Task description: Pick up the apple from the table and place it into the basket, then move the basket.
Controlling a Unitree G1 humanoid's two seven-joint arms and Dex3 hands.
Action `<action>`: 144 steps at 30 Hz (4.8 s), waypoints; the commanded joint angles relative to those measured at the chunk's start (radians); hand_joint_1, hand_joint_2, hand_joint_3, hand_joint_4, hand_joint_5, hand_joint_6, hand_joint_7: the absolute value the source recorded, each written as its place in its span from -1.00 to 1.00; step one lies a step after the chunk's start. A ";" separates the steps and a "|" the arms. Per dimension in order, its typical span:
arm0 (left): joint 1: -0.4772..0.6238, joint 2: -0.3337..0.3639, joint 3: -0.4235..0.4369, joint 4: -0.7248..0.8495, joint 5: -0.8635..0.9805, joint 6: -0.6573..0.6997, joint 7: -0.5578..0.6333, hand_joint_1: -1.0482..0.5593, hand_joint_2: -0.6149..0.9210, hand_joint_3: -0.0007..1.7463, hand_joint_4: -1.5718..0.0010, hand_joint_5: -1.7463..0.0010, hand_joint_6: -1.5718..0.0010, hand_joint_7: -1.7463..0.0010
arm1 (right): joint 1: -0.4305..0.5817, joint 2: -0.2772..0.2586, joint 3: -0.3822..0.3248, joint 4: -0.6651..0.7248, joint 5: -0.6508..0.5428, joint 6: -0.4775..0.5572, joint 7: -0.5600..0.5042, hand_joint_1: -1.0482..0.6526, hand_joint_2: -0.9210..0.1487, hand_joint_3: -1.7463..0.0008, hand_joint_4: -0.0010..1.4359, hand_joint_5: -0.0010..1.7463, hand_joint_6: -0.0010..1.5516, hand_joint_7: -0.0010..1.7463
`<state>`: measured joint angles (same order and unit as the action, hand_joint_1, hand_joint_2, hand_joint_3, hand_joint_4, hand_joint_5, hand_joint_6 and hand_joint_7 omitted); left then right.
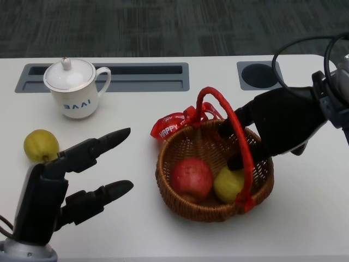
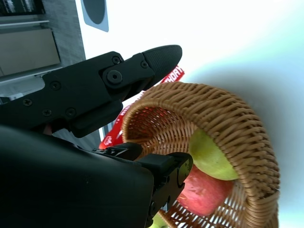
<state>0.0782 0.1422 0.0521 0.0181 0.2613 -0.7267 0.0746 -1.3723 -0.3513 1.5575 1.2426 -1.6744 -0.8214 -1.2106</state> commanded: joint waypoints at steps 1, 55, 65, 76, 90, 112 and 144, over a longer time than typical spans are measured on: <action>0.005 -0.001 0.009 -0.001 0.003 -0.001 0.020 0.01 0.87 -1.00 -0.10 0.99 0.00 0.99 | 0.021 0.015 0.018 0.015 -0.007 0.000 -0.023 -0.40 -0.89 0.98 -0.38 -0.98 -0.47 -0.98; 0.186 -0.076 0.045 -0.177 0.039 -0.005 0.074 -0.03 0.92 -1.00 -0.20 0.99 -0.06 1.00 | 0.311 0.094 -0.558 0.176 0.693 0.208 0.996 -0.02 -1.00 0.92 0.49 -0.98 0.23 -1.00; 0.227 -0.092 0.048 -0.210 0.076 0.000 0.088 -0.05 0.92 -1.00 -0.20 1.00 -0.07 0.99 | 0.297 0.122 -0.639 0.171 0.726 0.401 1.138 -0.08 -1.00 0.92 0.58 -0.97 0.24 -0.98; 0.302 -0.112 0.048 -0.236 0.074 -0.046 0.103 -0.02 0.89 -1.00 -0.22 0.99 -0.09 0.99 | 0.295 0.155 -0.717 0.175 0.757 0.570 1.182 -0.07 -0.97 0.99 0.50 -1.00 0.27 -0.99; 0.553 -0.153 0.043 -0.348 0.101 -0.150 0.101 -0.06 0.89 -1.00 -0.21 1.00 -0.09 1.00 | 0.303 0.207 -0.844 0.178 0.796 0.828 1.182 -0.18 -0.95 0.99 0.53 -0.95 0.07 -1.00; 0.723 -0.173 0.085 -0.414 0.087 -0.247 0.073 -0.05 0.88 -1.00 -0.25 0.99 -0.10 0.99 | 0.362 0.189 -1.118 0.165 0.945 0.830 1.150 -0.31 -0.80 0.98 0.21 -0.80 -0.19 -0.97; 0.462 -0.162 0.081 -0.298 0.094 -0.225 0.086 -0.11 0.85 -1.00 -0.28 0.99 -0.13 0.99 | 0.267 0.157 -1.078 0.146 0.930 0.635 1.123 -0.83 -0.72 1.00 -0.91 -0.97 -0.86 -0.97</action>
<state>0.5438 -0.0279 0.1317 -0.2906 0.3670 -0.9422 0.1514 -1.1134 -0.1723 0.4963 1.3975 -0.7655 -0.1757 -0.0645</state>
